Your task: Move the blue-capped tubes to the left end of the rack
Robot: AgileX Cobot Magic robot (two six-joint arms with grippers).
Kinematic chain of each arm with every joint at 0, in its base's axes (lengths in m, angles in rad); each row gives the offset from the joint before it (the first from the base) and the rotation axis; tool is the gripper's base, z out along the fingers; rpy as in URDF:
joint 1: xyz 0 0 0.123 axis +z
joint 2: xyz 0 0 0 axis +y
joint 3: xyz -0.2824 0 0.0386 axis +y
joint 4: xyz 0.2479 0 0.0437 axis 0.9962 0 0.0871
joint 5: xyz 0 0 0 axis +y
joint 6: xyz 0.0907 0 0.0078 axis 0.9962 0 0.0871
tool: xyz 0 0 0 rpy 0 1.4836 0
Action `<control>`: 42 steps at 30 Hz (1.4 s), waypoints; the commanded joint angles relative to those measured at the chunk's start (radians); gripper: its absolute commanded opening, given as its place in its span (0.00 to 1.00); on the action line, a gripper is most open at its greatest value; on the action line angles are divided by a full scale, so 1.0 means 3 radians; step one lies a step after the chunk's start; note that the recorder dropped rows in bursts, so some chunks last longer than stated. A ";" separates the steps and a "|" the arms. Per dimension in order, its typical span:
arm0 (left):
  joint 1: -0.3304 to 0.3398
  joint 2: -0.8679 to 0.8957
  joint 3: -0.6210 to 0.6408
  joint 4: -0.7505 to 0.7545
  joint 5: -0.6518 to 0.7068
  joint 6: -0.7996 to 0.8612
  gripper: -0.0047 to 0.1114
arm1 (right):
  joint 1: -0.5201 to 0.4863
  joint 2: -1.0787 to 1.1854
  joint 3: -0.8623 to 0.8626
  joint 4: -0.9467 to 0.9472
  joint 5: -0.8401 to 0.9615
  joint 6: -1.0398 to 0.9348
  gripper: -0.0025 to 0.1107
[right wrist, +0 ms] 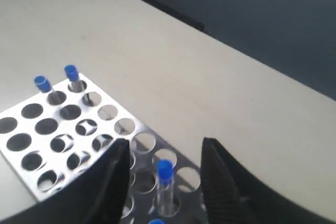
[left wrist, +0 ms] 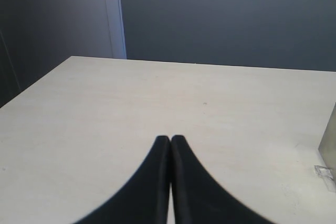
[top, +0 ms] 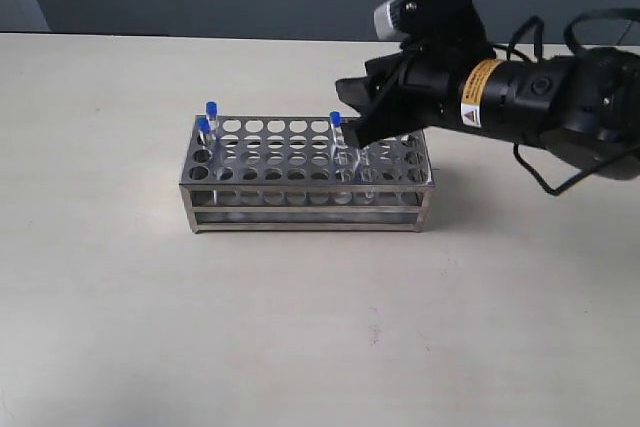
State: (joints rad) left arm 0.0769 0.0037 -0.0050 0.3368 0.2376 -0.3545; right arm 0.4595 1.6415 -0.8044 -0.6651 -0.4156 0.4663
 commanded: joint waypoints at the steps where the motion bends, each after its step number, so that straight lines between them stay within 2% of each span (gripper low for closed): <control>1: -0.0023 -0.0012 0.0011 -0.0011 -0.0019 -0.0008 0.04 | -0.0038 0.0083 0.0212 0.0190 -0.0144 -0.0209 0.40; 13: -0.0023 -0.0012 0.0011 -0.0011 -0.0019 -0.0008 0.04 | -0.0037 0.0702 0.0200 0.0869 -0.0448 -0.0597 0.39; 15: -0.0023 -0.0012 0.0011 -0.0011 -0.0019 -0.0008 0.04 | -0.0037 0.0720 0.0200 0.0973 -0.0440 -0.0597 0.30; 18: -0.0023 -0.0012 0.0011 -0.0011 -0.0019 -0.0008 0.04 | -0.0037 0.0697 0.0200 0.1030 -0.0470 -0.0597 0.01; 23: -0.0023 -0.0012 0.0011 -0.0011 -0.0019 -0.0008 0.04 | -0.0037 0.0453 0.0200 0.0989 -0.0459 -0.0597 0.02; 28: -0.0023 -0.0012 0.0011 -0.0011 -0.0019 -0.0008 0.04 | -0.0032 -0.0093 0.0200 0.0758 -0.0368 -0.0597 0.02; 33: -0.0023 -0.0012 0.0011 -0.0011 -0.0019 -0.0008 0.04 | 0.0004 -0.0383 0.0190 0.0729 -0.0669 -0.0597 0.02; 38: -0.0023 -0.0012 0.0011 -0.0011 -0.0019 -0.0008 0.04 | 0.0294 -0.0197 -0.0022 0.0716 -0.0679 -0.0587 0.02; 42: -0.0023 -0.0012 0.0011 -0.0011 -0.0019 -0.0008 0.04 | 0.0628 0.0287 -0.0472 0.0626 -0.0670 -0.0587 0.02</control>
State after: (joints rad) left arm 0.0769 0.0037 -0.0050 0.3368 0.2376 -0.3545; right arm 0.6126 1.6679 -0.8917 -0.4476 -0.6117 0.2933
